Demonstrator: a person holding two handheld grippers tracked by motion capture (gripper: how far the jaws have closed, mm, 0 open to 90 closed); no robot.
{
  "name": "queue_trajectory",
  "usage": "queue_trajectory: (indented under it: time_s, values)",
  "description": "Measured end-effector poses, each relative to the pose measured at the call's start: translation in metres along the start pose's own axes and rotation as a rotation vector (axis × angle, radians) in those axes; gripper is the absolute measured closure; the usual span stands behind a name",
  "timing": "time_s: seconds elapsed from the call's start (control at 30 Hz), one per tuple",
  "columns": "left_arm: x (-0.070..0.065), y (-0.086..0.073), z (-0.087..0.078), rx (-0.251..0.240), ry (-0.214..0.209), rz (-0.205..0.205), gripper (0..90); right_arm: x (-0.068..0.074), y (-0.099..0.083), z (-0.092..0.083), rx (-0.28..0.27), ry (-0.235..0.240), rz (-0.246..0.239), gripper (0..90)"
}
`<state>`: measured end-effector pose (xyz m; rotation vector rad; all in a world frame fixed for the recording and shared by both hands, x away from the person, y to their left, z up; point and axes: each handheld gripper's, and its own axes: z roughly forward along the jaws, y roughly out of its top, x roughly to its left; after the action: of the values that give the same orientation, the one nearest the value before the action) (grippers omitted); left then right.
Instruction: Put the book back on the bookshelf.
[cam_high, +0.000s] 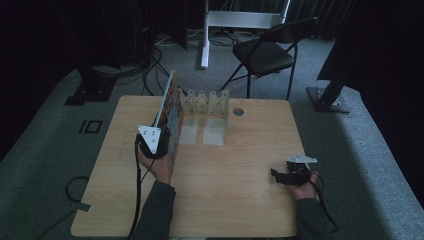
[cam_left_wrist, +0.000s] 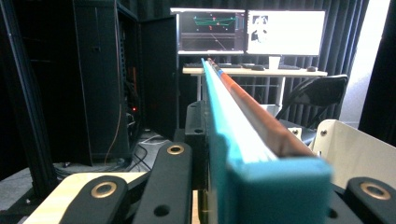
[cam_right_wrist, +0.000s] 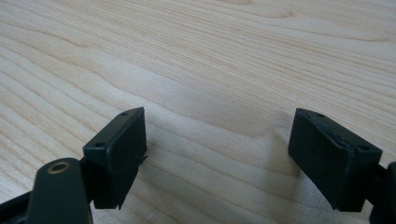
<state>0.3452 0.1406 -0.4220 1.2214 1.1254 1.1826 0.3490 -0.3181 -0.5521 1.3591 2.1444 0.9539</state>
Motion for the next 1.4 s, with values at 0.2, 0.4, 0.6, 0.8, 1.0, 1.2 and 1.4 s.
queue_trajectory:
  time_s: [0.2, 0.4, 0.6, 0.8, 1.0, 1.2, 1.4]
  values:
    - [0.0010, -0.0004, -0.0013, -0.017, 0.002, 0.008, 77.0, 0.0000, 0.0000, 0.0000, 0.000, 0.000, 0.000, 18.9]
    - [0.0020, -0.0007, -0.0011, -0.015, -0.013, 0.017, 72.7, 0.0000, 0.0000, 0.0000, 0.000, 0.000, 0.000, 18.9]
    - [0.0032, -0.0024, -0.0012, -0.010, -0.015, 0.018, 70.6, 0.0000, 0.0000, 0.0000, 0.000, 0.000, 0.000, 18.9]
    - [0.0022, -0.0031, -0.0016, -0.008, -0.020, 0.028, 66.7, 0.0000, 0.0000, 0.0000, 0.000, 0.000, 0.000, 18.9]
    - [0.0024, -0.0043, -0.0031, -0.001, -0.038, 0.039, 64.6, 0.0000, 0.0000, 0.0000, 0.000, 0.000, 0.000, 18.9]
    - [0.0043, -0.0075, -0.0056, 0.015, -0.052, 0.042, 63.4, 0.0000, 0.0000, 0.0000, 0.000, 0.000, -0.001, 18.9]
    - [0.0063, -0.0076, -0.0089, 0.019, -0.063, 0.047, 61.9, 0.0000, 0.0000, 0.0000, 0.000, 0.000, -0.001, 18.9]
